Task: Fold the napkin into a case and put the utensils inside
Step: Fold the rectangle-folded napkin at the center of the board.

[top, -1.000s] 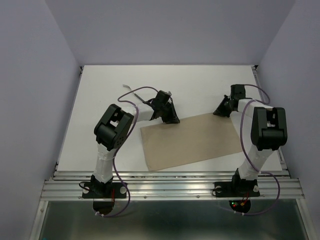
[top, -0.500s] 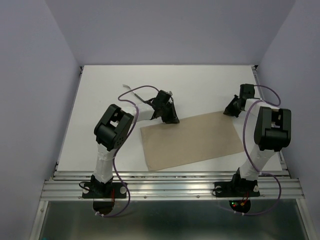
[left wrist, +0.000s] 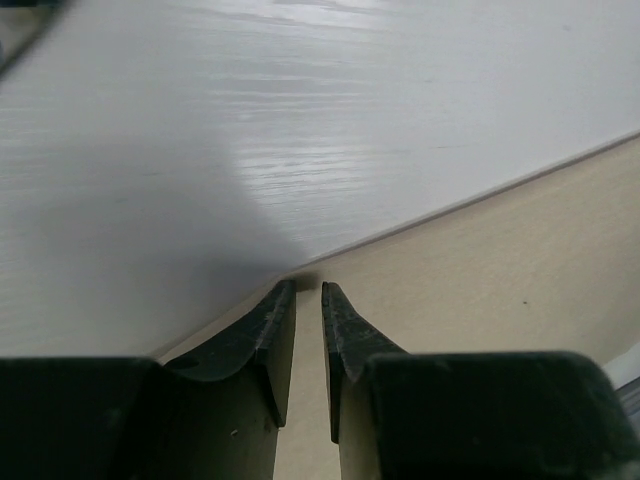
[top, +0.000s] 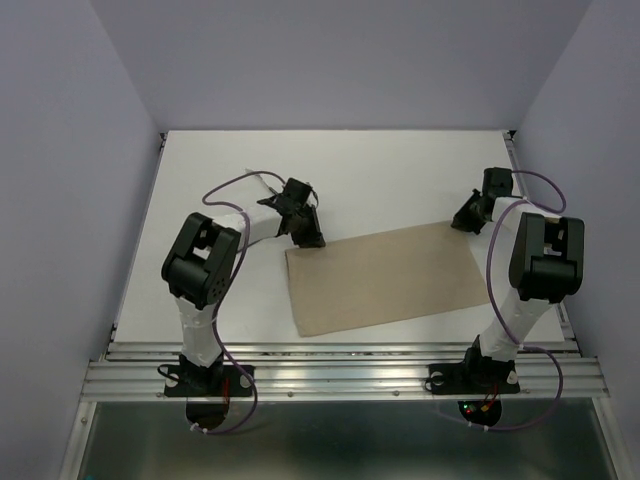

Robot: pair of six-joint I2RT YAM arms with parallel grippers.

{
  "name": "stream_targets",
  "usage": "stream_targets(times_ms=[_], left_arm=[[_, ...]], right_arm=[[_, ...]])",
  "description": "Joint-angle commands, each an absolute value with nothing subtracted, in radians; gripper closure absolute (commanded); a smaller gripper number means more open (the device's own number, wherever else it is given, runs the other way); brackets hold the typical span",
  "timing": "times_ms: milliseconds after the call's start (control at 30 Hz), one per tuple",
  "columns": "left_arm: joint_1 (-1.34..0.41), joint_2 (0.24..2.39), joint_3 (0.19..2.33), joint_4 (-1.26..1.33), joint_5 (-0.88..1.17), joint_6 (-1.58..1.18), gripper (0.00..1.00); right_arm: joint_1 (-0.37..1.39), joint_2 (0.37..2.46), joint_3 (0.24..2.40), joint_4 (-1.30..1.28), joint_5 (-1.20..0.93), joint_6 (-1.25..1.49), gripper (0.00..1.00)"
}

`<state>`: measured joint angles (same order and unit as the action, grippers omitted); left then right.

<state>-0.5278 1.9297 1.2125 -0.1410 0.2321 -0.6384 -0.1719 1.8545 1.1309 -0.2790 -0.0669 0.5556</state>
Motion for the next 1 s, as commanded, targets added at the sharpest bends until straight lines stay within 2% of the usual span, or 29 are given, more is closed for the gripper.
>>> stream_targets(times_ms=[0,267,600,767,967], left_arm=[[-0.438,1.823,1.131,-0.201,0.183,-0.592,0.71],[-0.331,1.756,1.057,-0.222,0.167,-0.580,0.71],[-0.328,1.755,1.035,-0.198,0.183,-0.586,0.71],[-0.360,1.625,1.063,-0.201,0.121,-0.589,0.71],[-0.449,1.589,1.114,-0.247,0.097,-0.617,0.70]], right_arm=[[-0.198,1.904,1.112,-0.318,0.054,0.538,0.90],[-0.207,1.904,1.112,-0.318,0.057,0.541,0.90],[-0.207,1.884,1.111,-0.316,0.025,0.546,0.91],[-0.207,1.870,1.115,-0.316,0.009,0.546,0.90],[-0.207,1.865,1.111,-0.314,0.008,0.549,0.90]])
